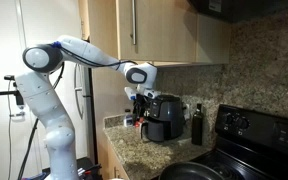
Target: Turn on the air fryer
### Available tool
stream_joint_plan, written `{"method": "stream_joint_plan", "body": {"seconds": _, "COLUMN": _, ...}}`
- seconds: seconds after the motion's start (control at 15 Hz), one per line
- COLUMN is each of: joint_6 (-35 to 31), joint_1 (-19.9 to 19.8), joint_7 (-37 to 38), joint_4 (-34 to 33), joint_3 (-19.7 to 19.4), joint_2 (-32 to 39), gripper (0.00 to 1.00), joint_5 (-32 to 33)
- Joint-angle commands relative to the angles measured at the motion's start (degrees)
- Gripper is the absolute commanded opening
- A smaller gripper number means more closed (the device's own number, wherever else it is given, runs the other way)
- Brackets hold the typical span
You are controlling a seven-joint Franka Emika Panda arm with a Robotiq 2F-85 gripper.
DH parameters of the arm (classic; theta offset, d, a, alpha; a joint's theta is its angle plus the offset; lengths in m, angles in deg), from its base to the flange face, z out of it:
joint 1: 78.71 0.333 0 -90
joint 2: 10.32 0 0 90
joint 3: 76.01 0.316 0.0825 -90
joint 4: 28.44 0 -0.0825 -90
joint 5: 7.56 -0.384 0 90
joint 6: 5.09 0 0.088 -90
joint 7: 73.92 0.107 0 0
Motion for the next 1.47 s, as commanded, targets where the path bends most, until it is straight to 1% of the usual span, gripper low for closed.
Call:
{"method": "stream_joint_plan", "body": {"seconds": 0.0, "joint_6": 0.2, "joint_1": -1.64, "joint_7": -0.41, "joint_4": -0.12, "joint_3": 1.45, "joint_2": 0.15, "gripper": 1.0, "joint_5": -0.42}}
{"method": "stream_joint_plan", "body": {"seconds": 0.07, "joint_6": 0.2, "joint_1": -1.64, "joint_7": -0.41, "joint_4": -0.12, "joint_3": 1.45, "joint_2": 0.15, "gripper": 1.0, "joint_5": -0.42}}
{"method": "stream_joint_plan", "body": {"seconds": 0.13, "joint_6": -0.68, "joint_1": -1.02, "joint_7": -0.1, "joint_4": 0.59, "joint_3": 2.6, "joint_2": 1.13, "gripper": 1.0, "joint_5": 0.54}}
{"method": "stream_joint_plan", "body": {"seconds": 0.27, "joint_6": -3.41, "joint_1": 1.96, "joint_7": -2.97, "joint_4": 5.62, "joint_3": 6.34, "joint_2": -1.48, "gripper": 1.0, "joint_5": 0.78}}
{"method": "stream_joint_plan", "body": {"seconds": 0.4, "joint_6": -5.72, "joint_1": 4.84, "joint_7": -3.44, "joint_4": 9.4, "joint_3": 10.4, "joint_2": -3.71, "gripper": 1.0, "joint_5": -0.95}}
{"method": "stream_joint_plan", "body": {"seconds": 0.53, "joint_6": -11.88, "joint_1": 7.58, "joint_7": -0.54, "joint_4": 12.6, "joint_3": 15.42, "joint_2": -5.97, "gripper": 1.0, "joint_5": 0.33}}
{"method": "stream_joint_plan", "body": {"seconds": 0.6, "joint_6": -7.19, "joint_1": 5.91, "joint_7": -1.43, "joint_4": 8.16, "joint_3": 12.73, "joint_2": -1.99, "gripper": 1.0, "joint_5": -0.17}}
{"method": "stream_joint_plan", "body": {"seconds": 0.67, "joint_6": -8.15, "joint_1": 6.98, "joint_7": -0.05, "joint_4": 9.02, "joint_3": 14.23, "joint_2": -2.51, "gripper": 1.0, "joint_5": -0.13}}
{"method": "stream_joint_plan", "body": {"seconds": 0.8, "joint_6": -8.09, "joint_1": 6.97, "joint_7": 0.34, "joint_4": 8.86, "joint_3": 14.24, "joint_2": -2.51, "gripper": 1.0, "joint_5": -0.14}}
{"method": "stream_joint_plan", "body": {"seconds": 0.93, "joint_6": -17.83, "joint_1": 5.45, "joint_7": 1.73, "joint_4": 8.15, "joint_3": 13.93, "joint_2": -0.13, "gripper": 1.0, "joint_5": 1.83}}
{"method": "stream_joint_plan", "body": {"seconds": 1.07, "joint_6": -25.81, "joint_1": 6.35, "joint_7": 0.15, "joint_4": 6.44, "joint_3": 12.71, "joint_2": 1.86, "gripper": 1.0, "joint_5": -1.82}}
{"method": "stream_joint_plan", "body": {"seconds": 1.13, "joint_6": -29.27, "joint_1": 7.27, "joint_7": -1.58, "joint_4": 5.79, "joint_3": 12.03, "joint_2": 2.77, "gripper": 1.0, "joint_5": -4.78}}
{"method": "stream_joint_plan", "body": {"seconds": 1.2, "joint_6": -33.41, "joint_1": 7.46, "joint_7": -4.01, "joint_4": 6.91, "joint_3": 10.93, "joint_2": 2.62, "gripper": 1.0, "joint_5": -7.29}}
{"method": "stream_joint_plan", "body": {"seconds": 1.27, "joint_6": -34.94, "joint_1": 8.32, "joint_7": -6.68, "joint_4": 6.74, "joint_3": 10.02, "joint_2": 3.07, "gripper": 1.0, "joint_5": -10.74}}
{"method": "stream_joint_plan", "body": {"seconds": 1.33, "joint_6": -33.63, "joint_1": 9.11, "joint_7": -10.96, "joint_4": 6.93, "joint_3": 8.31, "joint_2": 2.9, "gripper": 1.0, "joint_5": -14.91}}
{"method": "stream_joint_plan", "body": {"seconds": 1.4, "joint_6": -33.01, "joint_1": 7.53, "joint_7": -5.36, "joint_4": 7.55, "joint_3": 11.06, "joint_2": 1.81, "gripper": 1.0, "joint_5": -9.96}}
